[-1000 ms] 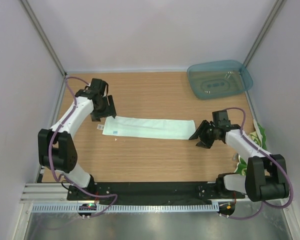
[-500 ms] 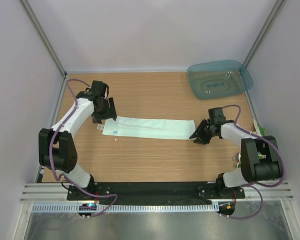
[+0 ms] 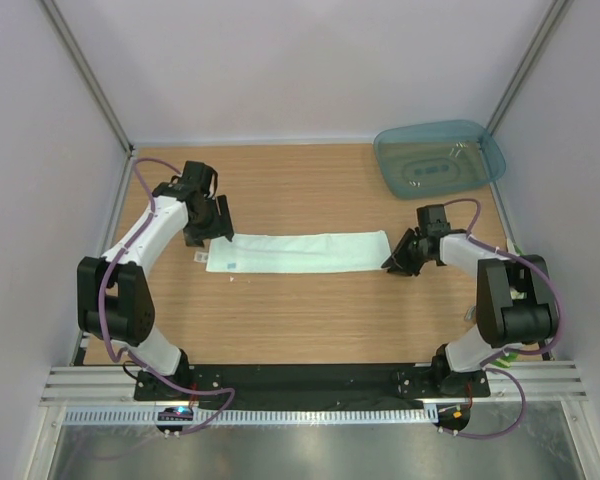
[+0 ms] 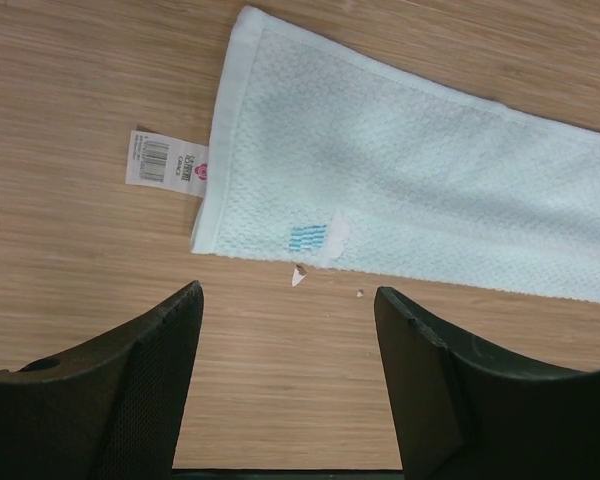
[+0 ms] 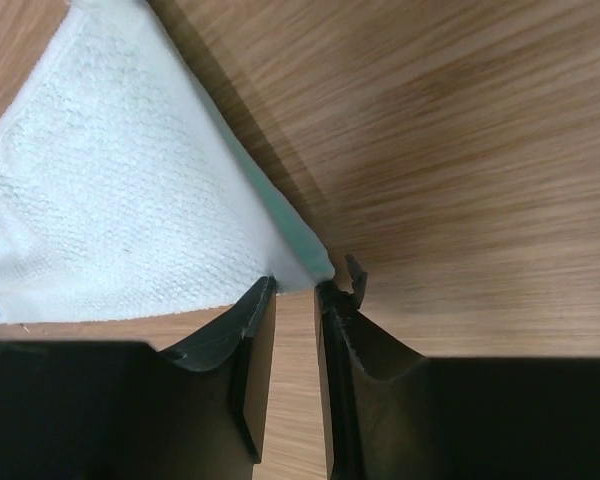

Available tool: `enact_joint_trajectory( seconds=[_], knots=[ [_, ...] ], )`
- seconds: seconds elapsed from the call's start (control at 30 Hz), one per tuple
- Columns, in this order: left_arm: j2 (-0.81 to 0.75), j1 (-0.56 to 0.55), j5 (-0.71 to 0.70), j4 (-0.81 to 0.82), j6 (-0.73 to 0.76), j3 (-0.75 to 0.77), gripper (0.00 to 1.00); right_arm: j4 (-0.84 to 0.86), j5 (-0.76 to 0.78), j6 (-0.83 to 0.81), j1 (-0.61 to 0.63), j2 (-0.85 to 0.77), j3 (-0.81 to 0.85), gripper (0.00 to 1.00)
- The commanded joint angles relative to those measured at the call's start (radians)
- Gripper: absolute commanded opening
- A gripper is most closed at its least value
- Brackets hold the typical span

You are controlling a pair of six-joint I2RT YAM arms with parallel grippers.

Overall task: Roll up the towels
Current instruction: Fold the towel

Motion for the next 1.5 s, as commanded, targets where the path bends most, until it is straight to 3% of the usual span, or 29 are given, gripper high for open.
enact_joint_trajectory(
  seconds=[0.0, 0.37, 0.67, 0.77, 1.07, 1.47],
  knots=[
    [-0.006, 0.004, 0.020, 0.023, 0.012, -0.002, 0.70, 0.010, 0.104, -0.057, -0.027, 0.040, 0.012, 0.30],
    [-0.022, 0.001, 0.060, 0.037, 0.014, -0.020, 0.70, -0.016, 0.156, -0.139, -0.131, 0.069, 0.039, 0.03],
    [-0.184, 0.001, 0.041, 0.006, 0.035, -0.114, 0.70, -0.158, 0.278, -0.194, -0.128, -0.064, 0.137, 0.01],
    [-0.229, 0.001, 0.035, 0.038, 0.035, -0.172, 0.71, -0.201, 0.310, -0.203, -0.079, -0.082, 0.193, 0.01],
    [-0.215, 0.001, 0.011, 0.038, 0.034, -0.161, 0.70, -0.269, 0.370, -0.156, 0.255, -0.081, 0.410, 0.01],
    [-0.232, 0.003, -0.023, 0.034, 0.031, -0.164, 0.71, -0.286, 0.411, -0.119, 0.607, 0.166, 0.769, 0.01]
  ],
)
